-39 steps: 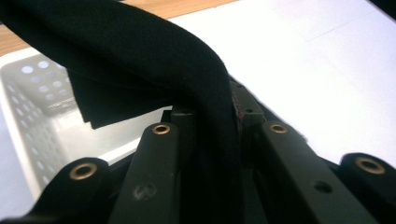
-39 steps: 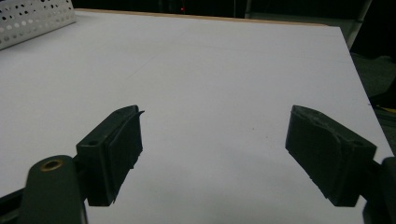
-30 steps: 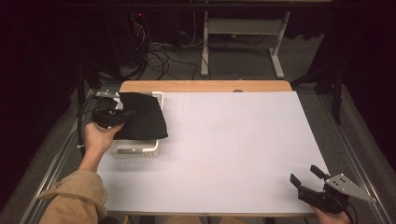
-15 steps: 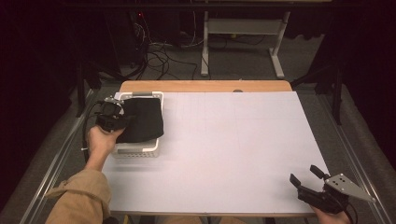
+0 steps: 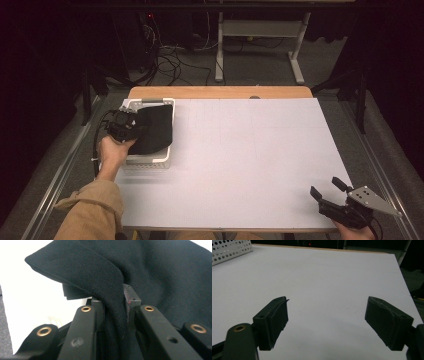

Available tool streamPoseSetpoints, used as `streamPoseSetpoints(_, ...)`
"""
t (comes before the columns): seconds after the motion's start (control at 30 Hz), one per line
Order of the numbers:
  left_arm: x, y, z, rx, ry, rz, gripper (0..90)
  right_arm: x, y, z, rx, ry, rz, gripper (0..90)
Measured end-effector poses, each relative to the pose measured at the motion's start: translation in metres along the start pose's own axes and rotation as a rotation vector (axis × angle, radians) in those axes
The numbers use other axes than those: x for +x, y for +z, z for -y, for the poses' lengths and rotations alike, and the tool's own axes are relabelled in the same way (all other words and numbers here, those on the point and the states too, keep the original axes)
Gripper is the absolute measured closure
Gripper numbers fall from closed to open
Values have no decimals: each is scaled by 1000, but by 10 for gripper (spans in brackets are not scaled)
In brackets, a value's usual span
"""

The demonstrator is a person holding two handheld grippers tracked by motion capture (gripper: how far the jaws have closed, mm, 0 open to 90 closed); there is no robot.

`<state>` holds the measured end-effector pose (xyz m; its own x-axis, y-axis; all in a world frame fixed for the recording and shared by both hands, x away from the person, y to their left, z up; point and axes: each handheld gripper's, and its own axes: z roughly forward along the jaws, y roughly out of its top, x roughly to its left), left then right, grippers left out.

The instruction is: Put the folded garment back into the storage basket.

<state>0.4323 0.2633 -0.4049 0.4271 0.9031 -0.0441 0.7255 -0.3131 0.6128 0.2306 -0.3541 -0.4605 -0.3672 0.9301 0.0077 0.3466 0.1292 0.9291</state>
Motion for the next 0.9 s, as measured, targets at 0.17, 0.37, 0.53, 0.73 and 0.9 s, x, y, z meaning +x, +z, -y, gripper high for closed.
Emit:
streamPoseSetpoints(0.17,0,8,-1,27,0,-11,724,0,0,0,1,-1,0,192)
streamPoseSetpoints(0.37,0,10,-2,56,-9,-25,722,1,0,0,3,-8,2,193)
streamPoseSetpoints(0.53,1,12,-3,75,-22,-32,719,2,0,0,4,-16,1,193)
streamPoseSetpoints(0.73,2,13,-2,98,-46,-70,592,1,0,0,2,-16,1,192)
streamPoseSetpoints(0.9,2,8,0,81,-56,-106,447,2,-1,-1,-1,-18,5,192)
